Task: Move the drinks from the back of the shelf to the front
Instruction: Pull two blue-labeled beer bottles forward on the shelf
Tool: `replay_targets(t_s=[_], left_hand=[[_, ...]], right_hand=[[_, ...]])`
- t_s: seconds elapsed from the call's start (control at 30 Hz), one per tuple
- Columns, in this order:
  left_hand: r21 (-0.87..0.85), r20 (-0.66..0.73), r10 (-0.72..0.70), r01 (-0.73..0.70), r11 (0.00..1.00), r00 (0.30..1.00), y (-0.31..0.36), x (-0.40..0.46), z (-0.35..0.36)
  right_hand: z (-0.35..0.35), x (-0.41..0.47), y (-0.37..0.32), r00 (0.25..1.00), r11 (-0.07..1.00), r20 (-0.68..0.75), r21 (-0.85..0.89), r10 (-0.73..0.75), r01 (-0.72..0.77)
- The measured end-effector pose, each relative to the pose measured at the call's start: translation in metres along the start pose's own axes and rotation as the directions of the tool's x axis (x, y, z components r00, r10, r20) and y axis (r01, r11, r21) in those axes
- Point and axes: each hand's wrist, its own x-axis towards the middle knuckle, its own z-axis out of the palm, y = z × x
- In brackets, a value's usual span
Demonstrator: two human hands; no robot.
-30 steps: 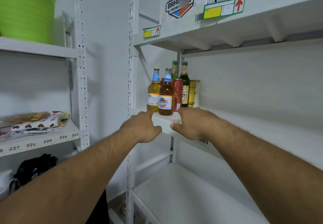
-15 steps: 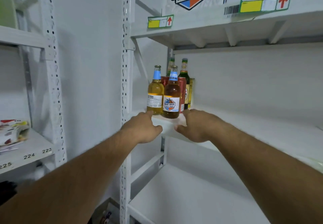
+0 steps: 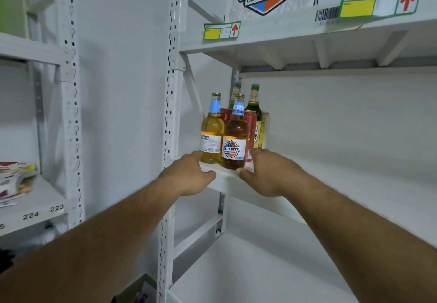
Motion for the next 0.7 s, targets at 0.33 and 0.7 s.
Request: replay_targets(t_s=[0.33,0.7], left_hand=[[-0.187,-0.006,0.079,-0.078,0.979,0.997,-0.008,0.054,-0.002],[-0.516,-0.054,0.160,-0.165,0.841,0.986,-0.045,0.136,0.014]], right_hand=[[0.008,0.045,0.002,0.987,0.991,-0.107,0.065,0.121,-0.115],[0.012,0.101,-0.024,0.929,0.720,-0.132,0.673,0.345,-0.171]])
